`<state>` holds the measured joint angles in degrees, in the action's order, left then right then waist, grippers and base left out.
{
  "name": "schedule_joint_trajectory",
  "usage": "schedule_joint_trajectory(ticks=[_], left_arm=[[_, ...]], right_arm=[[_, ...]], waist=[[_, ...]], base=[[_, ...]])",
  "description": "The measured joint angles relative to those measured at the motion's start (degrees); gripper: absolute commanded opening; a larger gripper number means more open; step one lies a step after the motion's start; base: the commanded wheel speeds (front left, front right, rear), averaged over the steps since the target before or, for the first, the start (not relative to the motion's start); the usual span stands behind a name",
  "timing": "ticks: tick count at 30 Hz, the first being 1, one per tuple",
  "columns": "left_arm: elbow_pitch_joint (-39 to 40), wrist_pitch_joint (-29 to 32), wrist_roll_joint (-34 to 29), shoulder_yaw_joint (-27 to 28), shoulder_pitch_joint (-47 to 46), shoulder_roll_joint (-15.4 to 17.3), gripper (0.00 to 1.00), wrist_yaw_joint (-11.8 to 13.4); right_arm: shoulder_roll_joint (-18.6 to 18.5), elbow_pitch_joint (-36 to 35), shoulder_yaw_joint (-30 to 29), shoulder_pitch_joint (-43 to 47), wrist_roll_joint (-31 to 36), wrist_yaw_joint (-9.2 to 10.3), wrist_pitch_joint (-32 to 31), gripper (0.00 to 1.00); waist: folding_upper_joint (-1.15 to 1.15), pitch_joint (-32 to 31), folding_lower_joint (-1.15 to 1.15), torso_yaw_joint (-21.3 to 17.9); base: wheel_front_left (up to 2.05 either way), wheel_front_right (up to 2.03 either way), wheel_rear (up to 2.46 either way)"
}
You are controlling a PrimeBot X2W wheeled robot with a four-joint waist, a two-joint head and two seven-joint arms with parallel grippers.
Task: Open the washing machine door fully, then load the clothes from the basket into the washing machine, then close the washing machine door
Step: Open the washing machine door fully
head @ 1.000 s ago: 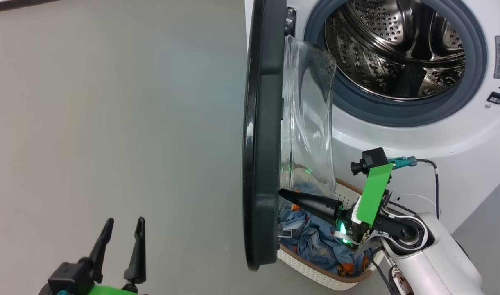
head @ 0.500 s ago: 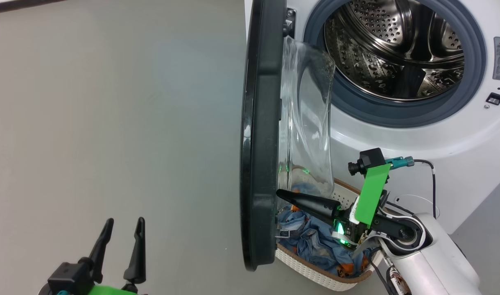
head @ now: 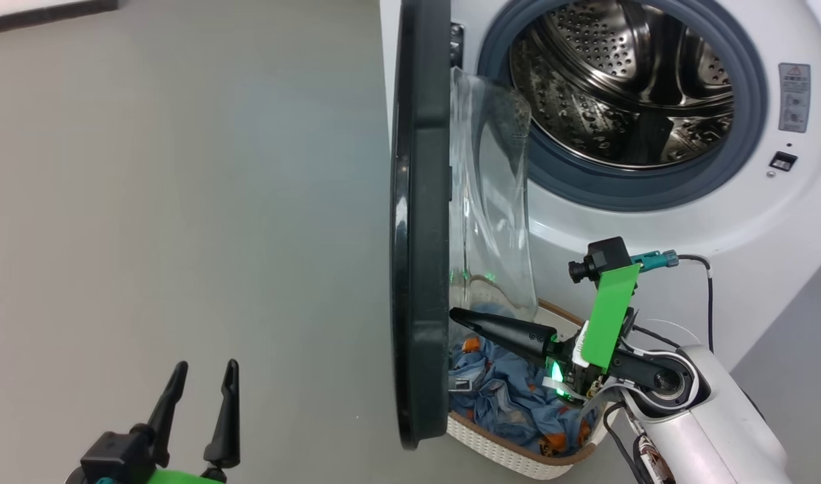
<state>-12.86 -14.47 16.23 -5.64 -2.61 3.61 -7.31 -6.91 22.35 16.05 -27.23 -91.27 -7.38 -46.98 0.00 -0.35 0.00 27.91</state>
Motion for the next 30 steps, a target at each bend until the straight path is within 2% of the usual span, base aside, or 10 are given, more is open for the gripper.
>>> schedule_joint_trajectory(ticks=[5, 6, 8, 9, 10, 15, 30], left_arm=[[0.04, 0.0, 0.0, 0.01, 0.02, 0.04, 1.0, 0.01], [0.05, 0.0, 0.0, 0.01, 0.02, 0.04, 1.0, 0.01], [0.07, 0.0, 0.0, 0.02, 0.04, 0.08, 1.0, 0.01], [0.1, 0.0, 0.0, 0.02, 0.04, 0.1, 1.0, 0.01], [0.12, 0.0, 0.0, 0.02, 0.04, 0.13, 1.0, 0.01], [0.46, 0.0, 0.0, -0.01, 0.12, 0.29, 1.0, 0.02], [1.34, 0.0, 0.22, 0.64, 1.38, 0.46, 1.0, 0.34]], right_arm=[[0.04, -0.82, -0.03, 0.23, 0.01, 0.0, 0.01, 0.01], [0.04, -1.07, -0.05, 0.23, 0.01, 0.0, 0.01, 0.19], [0.01, -1.55, -0.07, 0.28, 0.15, 0.0, 0.03, 0.43], [0.0, -1.87, -0.08, 0.33, 0.59, 0.0, 0.14, 0.6], [-0.01, -2.25, -0.08, 0.44, 1.18, 0.0, 0.18, 0.98], [-0.34, -5.17, -0.07, 1.62, 2.04, 0.0, 0.83, 1.0], [-4.03, -16.93, 0.09, 5.14, 9.69, -0.01, 11.0, 1.0]], waist=[[0.0, -0.36, 0.0, -1.81], [0.0, -0.44, 0.0, -2.22], [0.0, -0.59, 0.0, -3.08], [0.0, -0.66, 0.0, -3.53], [0.0, -0.73, 0.0, -4.0], [0.0, -1.01, 0.0, -6.55], [0.0, -0.91, 0.0, -14.93]], base=[[0.0, 0.0, 0.0], [0.0, 0.0, 0.0], [0.0, 0.0, 0.0], [0.0, 0.0, 0.0], [0.0, 0.0, 0.0], [0.0, 0.0, 0.0], [0.0, 0.0, 0.0]])
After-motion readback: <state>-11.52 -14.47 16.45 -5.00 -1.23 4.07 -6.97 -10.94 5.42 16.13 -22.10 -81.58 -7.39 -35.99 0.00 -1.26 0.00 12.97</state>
